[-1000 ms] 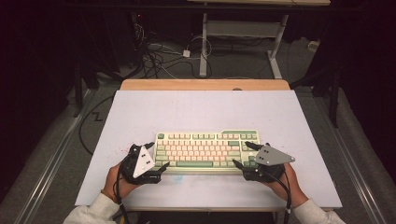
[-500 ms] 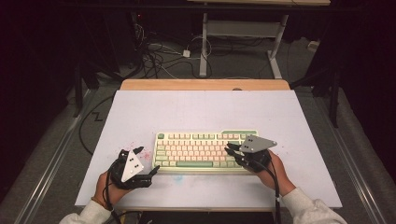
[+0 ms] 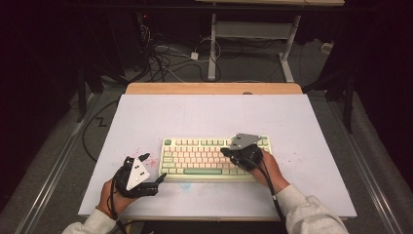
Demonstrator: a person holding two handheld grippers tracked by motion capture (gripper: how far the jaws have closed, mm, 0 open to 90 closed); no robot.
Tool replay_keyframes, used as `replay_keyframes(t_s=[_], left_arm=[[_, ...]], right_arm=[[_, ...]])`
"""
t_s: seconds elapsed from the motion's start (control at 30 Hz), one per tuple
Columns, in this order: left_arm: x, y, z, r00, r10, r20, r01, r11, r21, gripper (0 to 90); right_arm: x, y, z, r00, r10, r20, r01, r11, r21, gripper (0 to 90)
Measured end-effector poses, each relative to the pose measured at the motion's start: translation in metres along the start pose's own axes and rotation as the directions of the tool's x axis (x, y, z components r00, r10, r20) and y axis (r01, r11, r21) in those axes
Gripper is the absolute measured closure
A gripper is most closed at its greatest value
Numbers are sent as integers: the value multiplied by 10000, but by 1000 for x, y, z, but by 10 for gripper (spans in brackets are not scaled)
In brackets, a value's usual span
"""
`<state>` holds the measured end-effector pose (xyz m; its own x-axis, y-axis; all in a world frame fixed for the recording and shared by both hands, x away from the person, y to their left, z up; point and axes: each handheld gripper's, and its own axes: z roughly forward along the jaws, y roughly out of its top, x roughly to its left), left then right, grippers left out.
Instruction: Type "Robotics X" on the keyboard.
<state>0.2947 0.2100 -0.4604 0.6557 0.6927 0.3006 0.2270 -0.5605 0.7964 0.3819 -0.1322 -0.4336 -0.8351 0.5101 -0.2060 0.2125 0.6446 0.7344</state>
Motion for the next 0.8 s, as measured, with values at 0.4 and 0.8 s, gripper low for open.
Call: replay_keyframes(t_s=[0.4, 0.8], left_arm=[[0, 0, 0, 10000, -4, 62, 4, 10000, 39, 175], [-1, -1, 0, 9999, 17, 104, -19, 9999, 112, 175]], right_arm=[[1, 1, 16, 10000, 23, 58, -26, 9989, 462, 900], [0, 1, 22, 9999, -109, 40, 106, 9976, 680, 900]])
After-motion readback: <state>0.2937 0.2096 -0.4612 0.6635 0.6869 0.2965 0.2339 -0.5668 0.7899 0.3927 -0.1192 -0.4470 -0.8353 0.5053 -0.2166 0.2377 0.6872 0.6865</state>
